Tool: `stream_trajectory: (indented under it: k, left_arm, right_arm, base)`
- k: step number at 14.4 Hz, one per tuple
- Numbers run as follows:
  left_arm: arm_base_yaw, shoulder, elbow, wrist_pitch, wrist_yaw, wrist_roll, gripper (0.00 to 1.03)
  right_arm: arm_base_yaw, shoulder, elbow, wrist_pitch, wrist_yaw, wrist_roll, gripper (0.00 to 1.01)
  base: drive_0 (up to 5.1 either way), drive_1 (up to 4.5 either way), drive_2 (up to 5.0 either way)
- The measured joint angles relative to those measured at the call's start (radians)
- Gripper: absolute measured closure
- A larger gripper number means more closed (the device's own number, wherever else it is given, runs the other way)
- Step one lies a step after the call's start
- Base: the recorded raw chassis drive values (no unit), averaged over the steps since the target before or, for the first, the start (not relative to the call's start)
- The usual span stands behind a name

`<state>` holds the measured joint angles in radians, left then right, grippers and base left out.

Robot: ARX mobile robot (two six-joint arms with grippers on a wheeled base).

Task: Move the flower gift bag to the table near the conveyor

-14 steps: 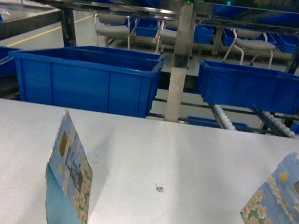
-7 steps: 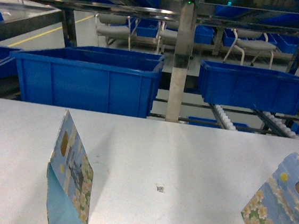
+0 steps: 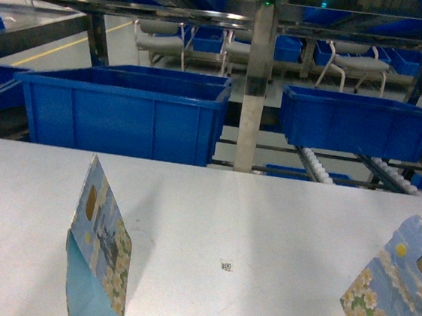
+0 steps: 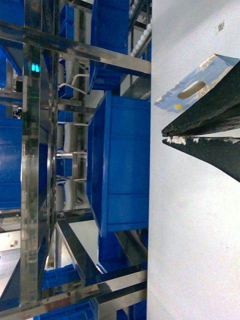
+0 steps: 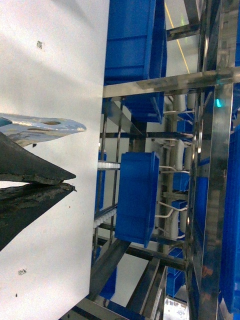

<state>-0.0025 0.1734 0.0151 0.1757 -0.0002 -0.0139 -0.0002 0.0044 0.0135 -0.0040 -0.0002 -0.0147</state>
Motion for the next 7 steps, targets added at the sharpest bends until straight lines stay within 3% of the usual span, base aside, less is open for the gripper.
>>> stream_trajectory:
  k: [2, 7]
  left_arm:
    - [0.0, -0.165, 0.0, -0.177, 0.0, 0.0, 1.01]
    - [0.0, -0.167, 0.0, -0.179, 0.0, 0.0, 1.01]
  right_arm:
    - [0.0, 0.0, 0.0, 0.0, 0.0, 0.0, 0.99]
    - [0.0, 0.0, 0.0, 0.0, 0.0, 0.0, 0.99]
  base:
    - [0.0, 0.0, 0.0]
    - [0.0, 0.0, 0.0]
